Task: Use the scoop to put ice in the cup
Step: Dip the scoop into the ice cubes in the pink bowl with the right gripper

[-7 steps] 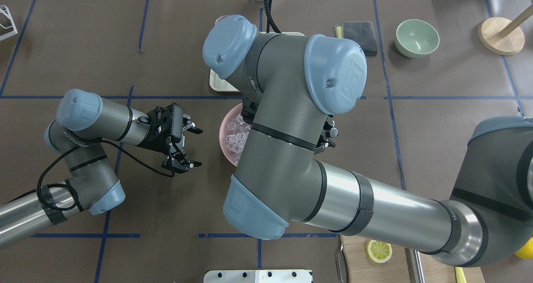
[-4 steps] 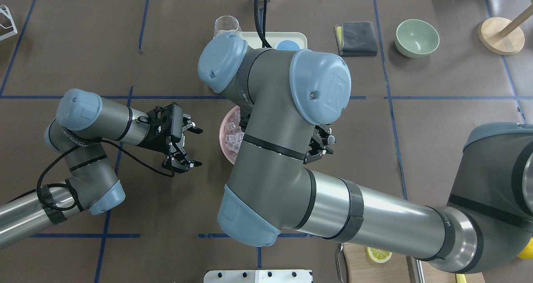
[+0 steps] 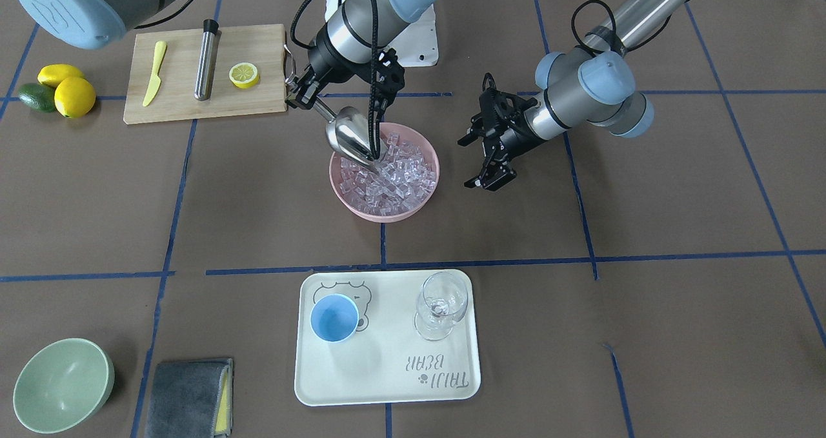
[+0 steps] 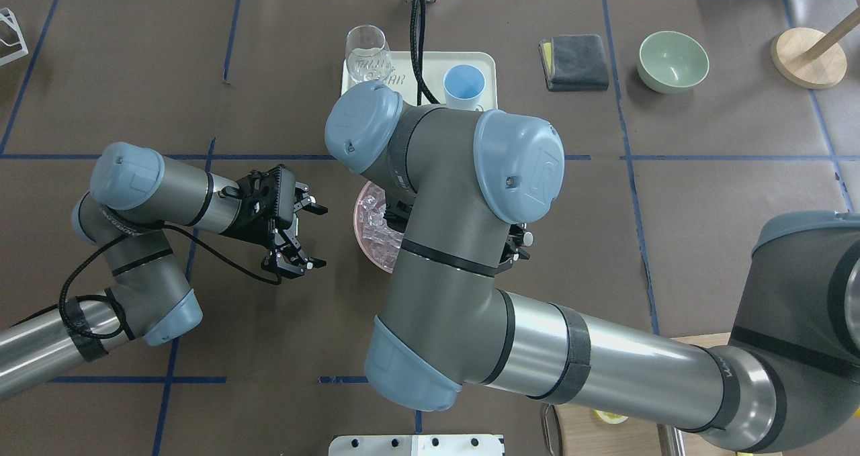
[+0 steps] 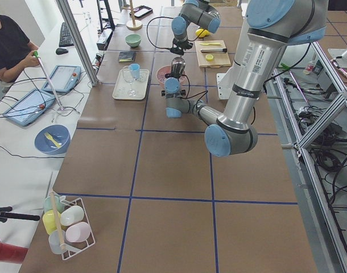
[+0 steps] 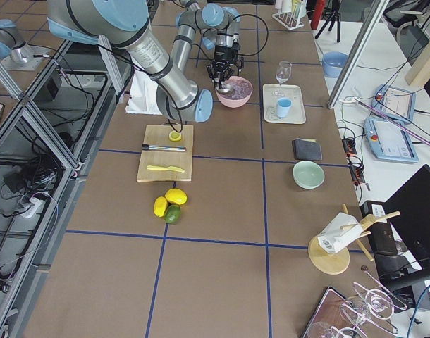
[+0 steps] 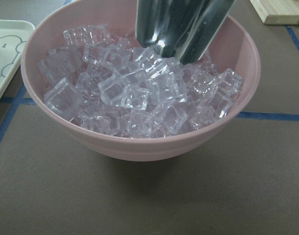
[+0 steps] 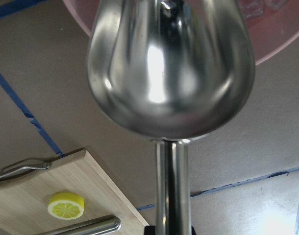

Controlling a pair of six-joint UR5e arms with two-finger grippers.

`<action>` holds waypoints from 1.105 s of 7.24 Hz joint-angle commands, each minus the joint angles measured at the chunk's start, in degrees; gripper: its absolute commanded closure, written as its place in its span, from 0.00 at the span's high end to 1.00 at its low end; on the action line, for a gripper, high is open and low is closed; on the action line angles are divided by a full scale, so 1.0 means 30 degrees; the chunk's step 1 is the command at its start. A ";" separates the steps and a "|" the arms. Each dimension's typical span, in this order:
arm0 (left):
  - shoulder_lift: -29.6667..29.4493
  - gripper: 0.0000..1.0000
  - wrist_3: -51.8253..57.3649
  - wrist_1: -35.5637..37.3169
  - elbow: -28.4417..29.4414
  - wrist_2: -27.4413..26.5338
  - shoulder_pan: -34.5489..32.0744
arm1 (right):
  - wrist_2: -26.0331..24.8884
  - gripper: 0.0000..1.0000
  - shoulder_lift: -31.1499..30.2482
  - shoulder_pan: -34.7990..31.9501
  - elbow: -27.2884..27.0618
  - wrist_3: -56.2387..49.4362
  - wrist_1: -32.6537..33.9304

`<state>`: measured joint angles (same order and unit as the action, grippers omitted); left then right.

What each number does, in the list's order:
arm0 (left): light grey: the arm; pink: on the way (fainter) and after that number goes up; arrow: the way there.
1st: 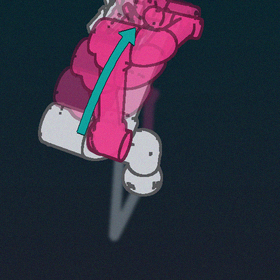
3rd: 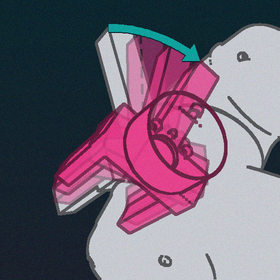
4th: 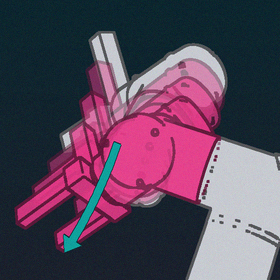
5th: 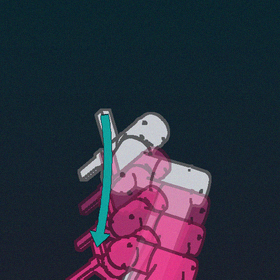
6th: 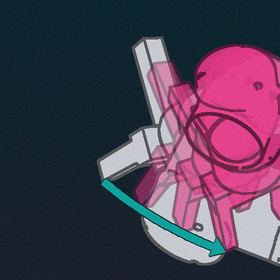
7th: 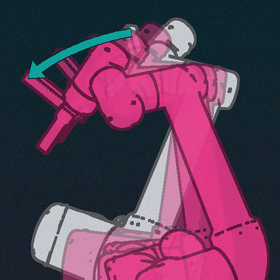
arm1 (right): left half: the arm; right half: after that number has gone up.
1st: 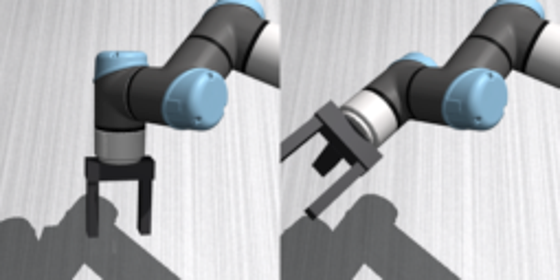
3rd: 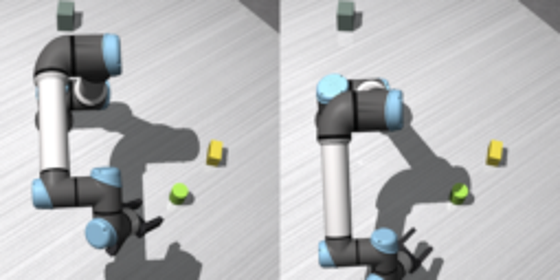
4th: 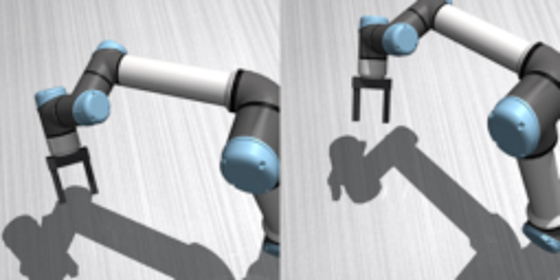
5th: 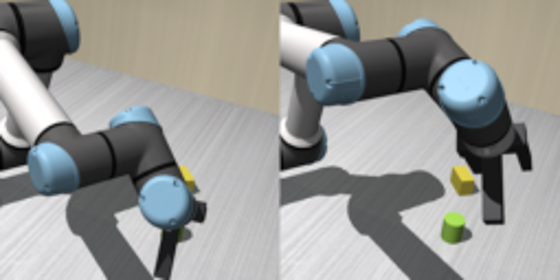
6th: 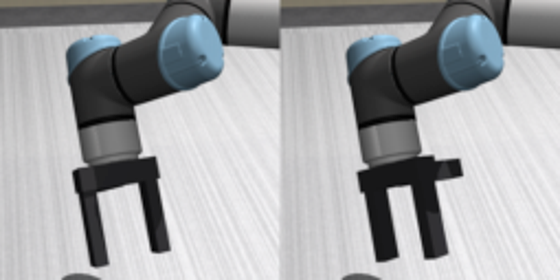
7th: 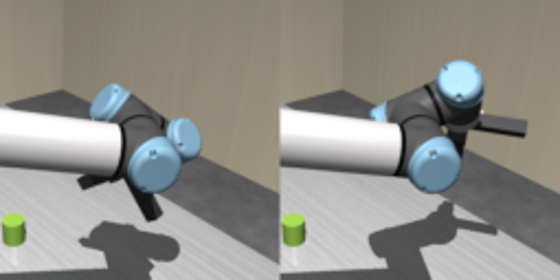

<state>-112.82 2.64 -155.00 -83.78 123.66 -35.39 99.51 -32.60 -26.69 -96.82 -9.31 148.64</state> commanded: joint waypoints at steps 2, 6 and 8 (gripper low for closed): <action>-0.0010 1.00 0.0000 0.0015 -0.0080 0.0000 -0.0039 | 0.0461 0.00 -0.1750 -0.0040 -0.0824 0.0230 -0.2283; -0.0010 1.00 0.0029 0.0015 -0.0168 0.0146 -0.0127 | 0.1924 0.00 -0.4421 -0.0274 -0.2237 0.0843 -0.5504; -0.0010 1.00 0.0029 0.0015 -0.0255 0.0175 -0.0156 | 0.2861 0.00 -0.4455 -0.0566 -0.2120 0.1138 -0.5719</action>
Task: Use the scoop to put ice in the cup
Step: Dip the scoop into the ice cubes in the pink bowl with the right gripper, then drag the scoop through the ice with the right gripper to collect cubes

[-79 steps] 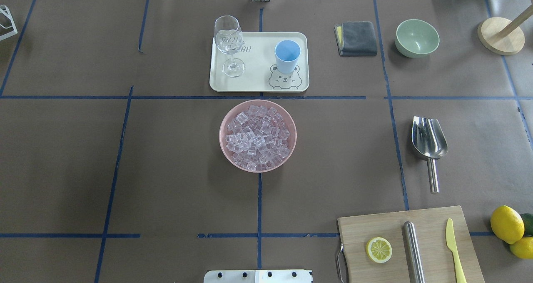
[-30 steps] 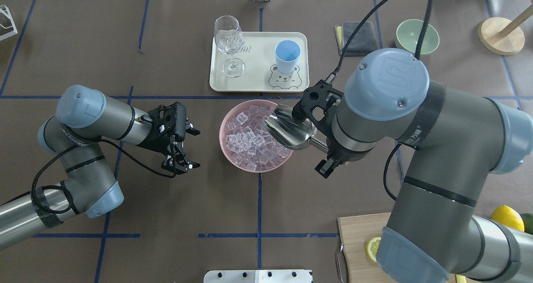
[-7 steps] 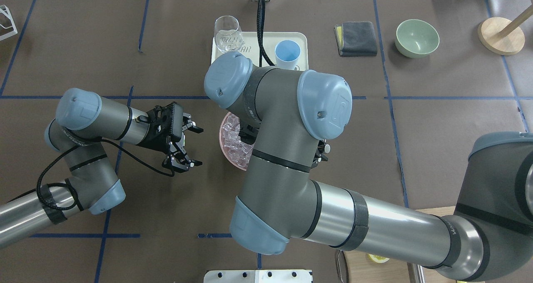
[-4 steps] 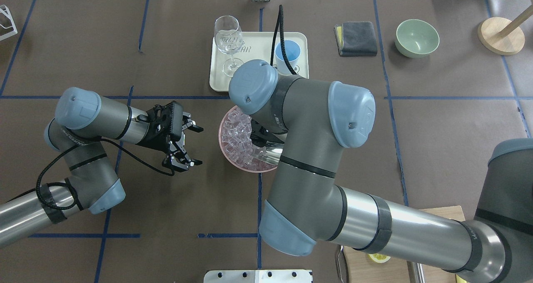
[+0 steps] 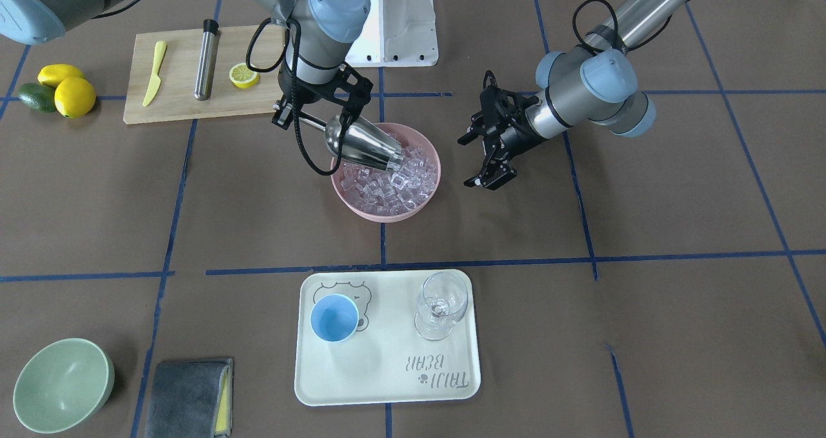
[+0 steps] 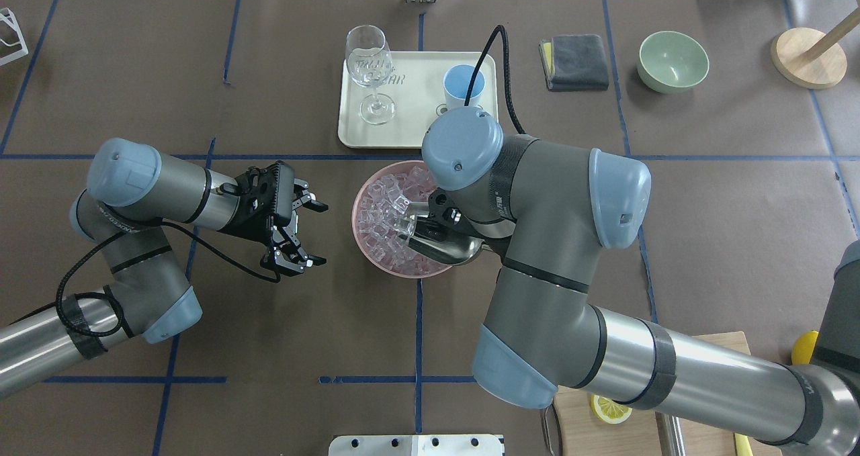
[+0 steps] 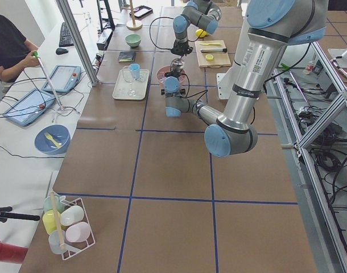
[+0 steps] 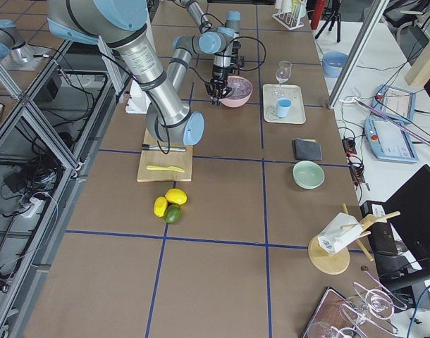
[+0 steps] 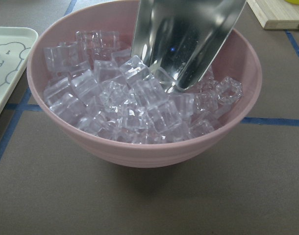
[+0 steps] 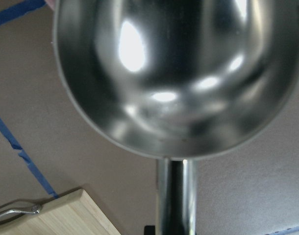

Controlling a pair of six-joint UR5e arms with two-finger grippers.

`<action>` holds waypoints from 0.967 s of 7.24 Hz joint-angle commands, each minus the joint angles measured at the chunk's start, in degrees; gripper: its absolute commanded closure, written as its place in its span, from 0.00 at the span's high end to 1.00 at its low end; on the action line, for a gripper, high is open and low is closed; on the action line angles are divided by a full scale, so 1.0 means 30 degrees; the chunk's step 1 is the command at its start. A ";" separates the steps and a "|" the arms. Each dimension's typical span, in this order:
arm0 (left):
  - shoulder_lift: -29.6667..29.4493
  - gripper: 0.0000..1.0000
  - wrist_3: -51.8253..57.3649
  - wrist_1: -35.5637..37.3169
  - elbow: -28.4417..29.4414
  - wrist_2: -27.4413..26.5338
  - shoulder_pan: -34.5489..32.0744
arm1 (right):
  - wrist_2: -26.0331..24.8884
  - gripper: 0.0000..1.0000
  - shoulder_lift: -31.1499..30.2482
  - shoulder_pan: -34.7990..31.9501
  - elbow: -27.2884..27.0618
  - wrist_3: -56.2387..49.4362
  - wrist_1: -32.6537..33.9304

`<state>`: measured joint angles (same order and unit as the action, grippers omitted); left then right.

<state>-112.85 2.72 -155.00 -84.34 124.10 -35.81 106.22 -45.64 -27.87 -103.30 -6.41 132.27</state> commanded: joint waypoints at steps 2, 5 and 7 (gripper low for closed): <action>0.0000 1.00 0.0002 0.0045 -0.0216 0.0059 -0.0046 | 0.0659 0.00 -0.0108 -0.0173 0.0069 0.0289 -0.0290; 0.0058 1.00 0.0031 -0.0013 -0.0276 0.0089 -0.0133 | 0.1328 0.00 -0.0137 -0.0376 0.0069 0.0787 -0.0900; 0.0088 1.00 0.0060 0.0044 -0.0363 0.0118 -0.0192 | 0.1537 0.00 -0.0341 -0.0465 0.0098 0.1136 -0.1486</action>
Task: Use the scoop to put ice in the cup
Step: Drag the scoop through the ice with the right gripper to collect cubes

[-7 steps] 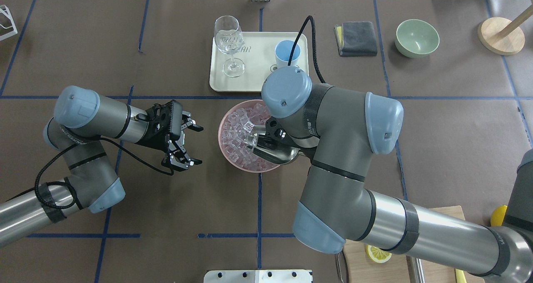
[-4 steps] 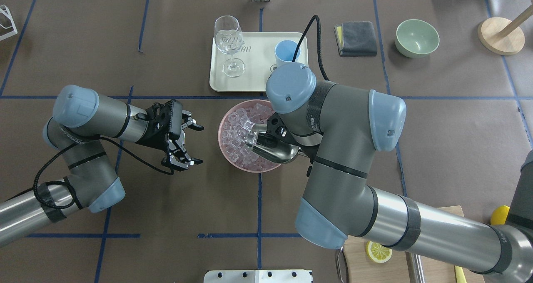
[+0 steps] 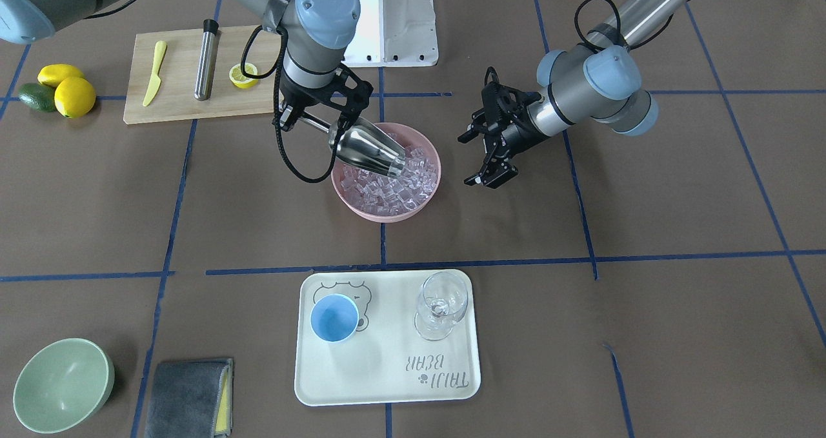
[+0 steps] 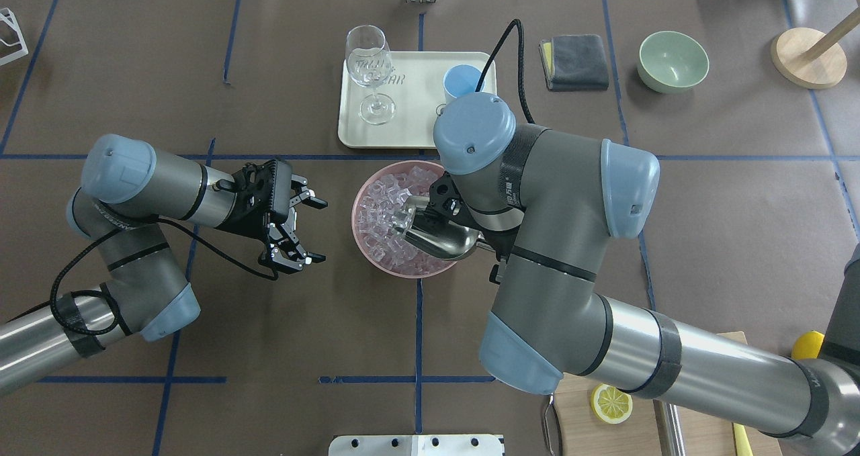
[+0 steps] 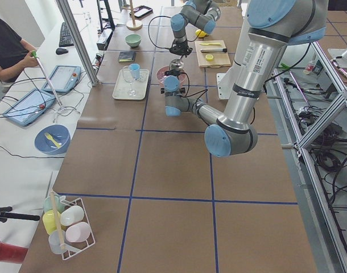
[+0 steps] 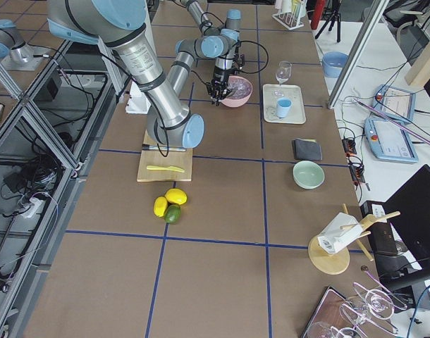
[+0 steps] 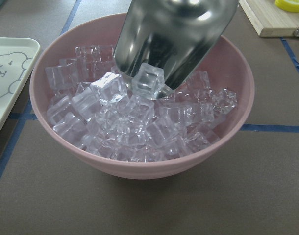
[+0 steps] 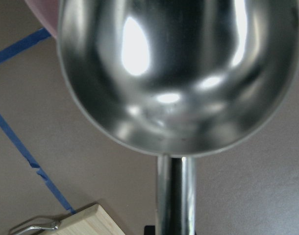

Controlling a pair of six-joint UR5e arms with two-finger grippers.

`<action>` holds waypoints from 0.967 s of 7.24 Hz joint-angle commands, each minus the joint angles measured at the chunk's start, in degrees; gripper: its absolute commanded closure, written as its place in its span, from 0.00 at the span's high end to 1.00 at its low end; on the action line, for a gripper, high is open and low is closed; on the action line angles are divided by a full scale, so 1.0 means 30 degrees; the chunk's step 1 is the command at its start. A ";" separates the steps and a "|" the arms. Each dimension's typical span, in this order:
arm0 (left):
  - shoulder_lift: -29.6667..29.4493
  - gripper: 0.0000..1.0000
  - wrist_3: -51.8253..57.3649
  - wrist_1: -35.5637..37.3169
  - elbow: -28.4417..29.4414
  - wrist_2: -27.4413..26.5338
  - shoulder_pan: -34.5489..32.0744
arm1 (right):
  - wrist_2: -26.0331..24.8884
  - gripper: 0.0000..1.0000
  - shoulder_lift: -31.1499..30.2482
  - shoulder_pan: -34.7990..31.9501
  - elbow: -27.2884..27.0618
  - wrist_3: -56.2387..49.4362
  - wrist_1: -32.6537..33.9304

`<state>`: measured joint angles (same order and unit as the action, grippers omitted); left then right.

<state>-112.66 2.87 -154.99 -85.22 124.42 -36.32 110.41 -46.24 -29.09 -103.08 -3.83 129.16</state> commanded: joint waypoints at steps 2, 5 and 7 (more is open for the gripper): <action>0.0141 1.00 0.0039 0.0041 -0.0244 0.0039 -0.0140 | 0.0840 0.00 -0.1165 -0.0029 -0.0034 0.1302 -0.2759; 0.0199 1.00 0.0010 0.0070 -0.0479 0.1210 -0.0668 | 0.0873 0.00 -0.1432 -0.0029 -0.0123 0.2851 -0.4285; 0.0199 1.00 0.0010 0.0070 -0.0479 0.1240 -0.0756 | 0.1076 0.00 -0.2248 -0.0059 -0.0705 0.3671 -0.5516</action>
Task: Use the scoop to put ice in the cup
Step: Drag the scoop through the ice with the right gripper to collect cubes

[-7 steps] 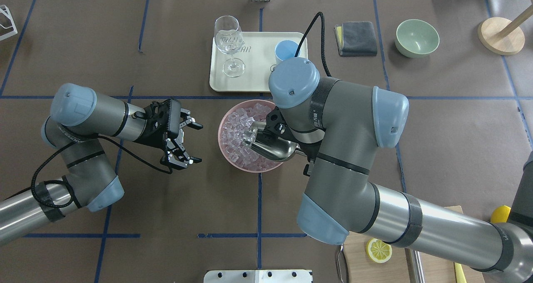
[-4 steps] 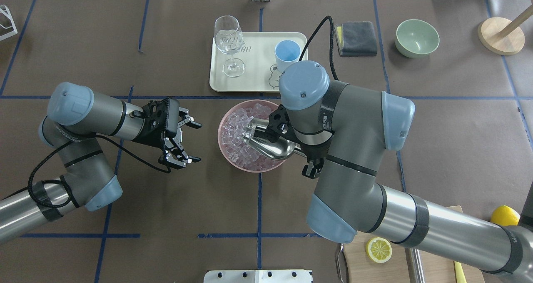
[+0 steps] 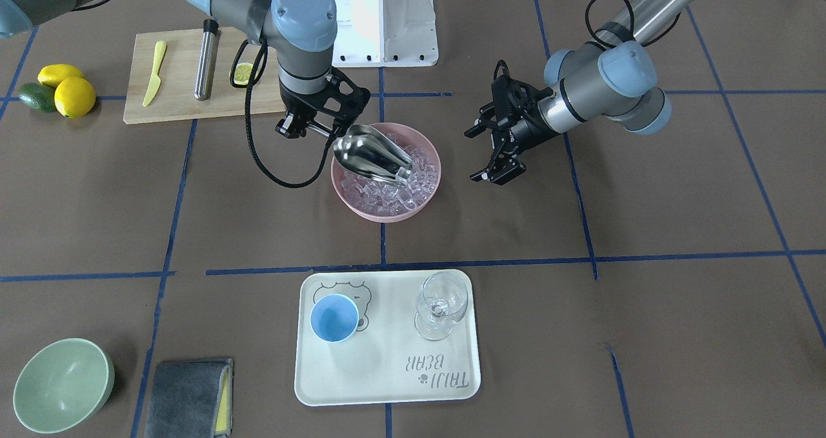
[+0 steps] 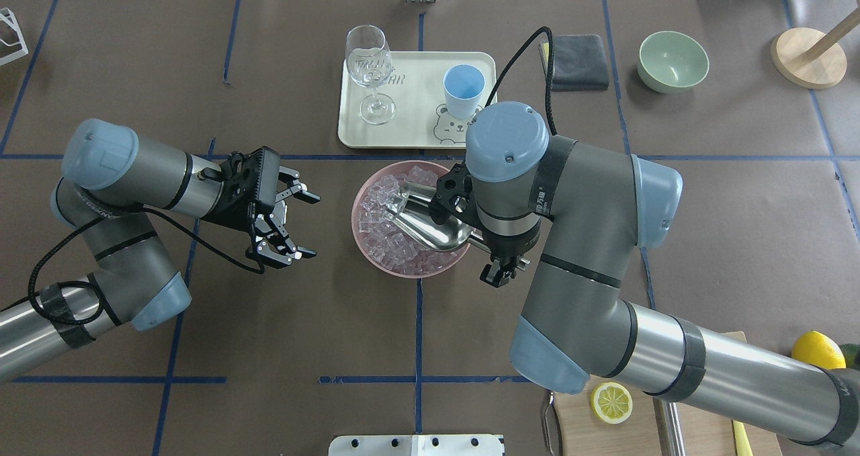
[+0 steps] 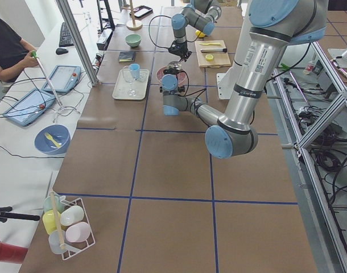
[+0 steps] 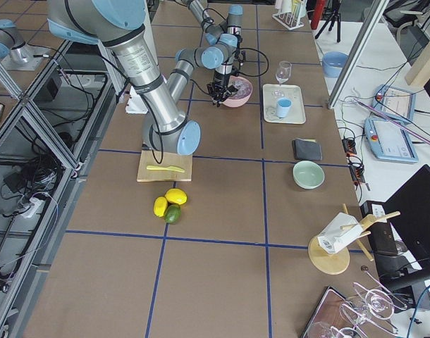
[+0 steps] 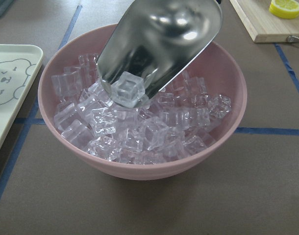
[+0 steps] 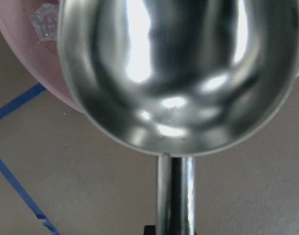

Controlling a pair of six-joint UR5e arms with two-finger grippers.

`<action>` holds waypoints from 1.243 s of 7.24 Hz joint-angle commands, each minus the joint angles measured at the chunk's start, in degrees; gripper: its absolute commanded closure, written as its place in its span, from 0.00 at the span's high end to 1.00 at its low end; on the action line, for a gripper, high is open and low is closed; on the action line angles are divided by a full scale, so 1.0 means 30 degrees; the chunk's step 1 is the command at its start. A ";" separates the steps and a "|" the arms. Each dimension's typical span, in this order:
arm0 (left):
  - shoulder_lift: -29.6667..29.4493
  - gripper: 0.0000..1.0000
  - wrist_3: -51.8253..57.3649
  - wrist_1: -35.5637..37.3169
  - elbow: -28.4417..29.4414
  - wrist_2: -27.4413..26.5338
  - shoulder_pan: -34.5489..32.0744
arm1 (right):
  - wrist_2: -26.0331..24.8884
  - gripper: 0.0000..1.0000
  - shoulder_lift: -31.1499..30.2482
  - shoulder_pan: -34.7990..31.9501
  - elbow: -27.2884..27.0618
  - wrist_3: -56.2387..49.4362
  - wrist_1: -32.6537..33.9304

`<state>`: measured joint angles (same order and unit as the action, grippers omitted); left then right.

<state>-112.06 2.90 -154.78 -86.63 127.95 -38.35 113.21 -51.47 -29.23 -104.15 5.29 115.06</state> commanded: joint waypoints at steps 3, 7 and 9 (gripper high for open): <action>0.0001 1.00 0.0029 0.0030 -0.0009 0.0093 -0.0222 | 0.0292 0.00 -0.0684 -0.0011 -0.0468 0.1425 -0.1467; 0.0001 1.00 0.0029 0.0030 -0.0009 0.0093 -0.0339 | 0.0409 0.00 -0.1592 -0.0098 -0.0846 0.2395 -0.4162; 0.0001 1.00 0.0059 0.0030 -0.0009 0.0122 -0.0369 | 0.0995 0.00 -0.1563 -0.0245 -0.1142 0.2745 -0.4221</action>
<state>-112.06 3.05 -154.69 -86.66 128.26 -39.40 115.54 -56.14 -29.81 -107.05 12.78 102.60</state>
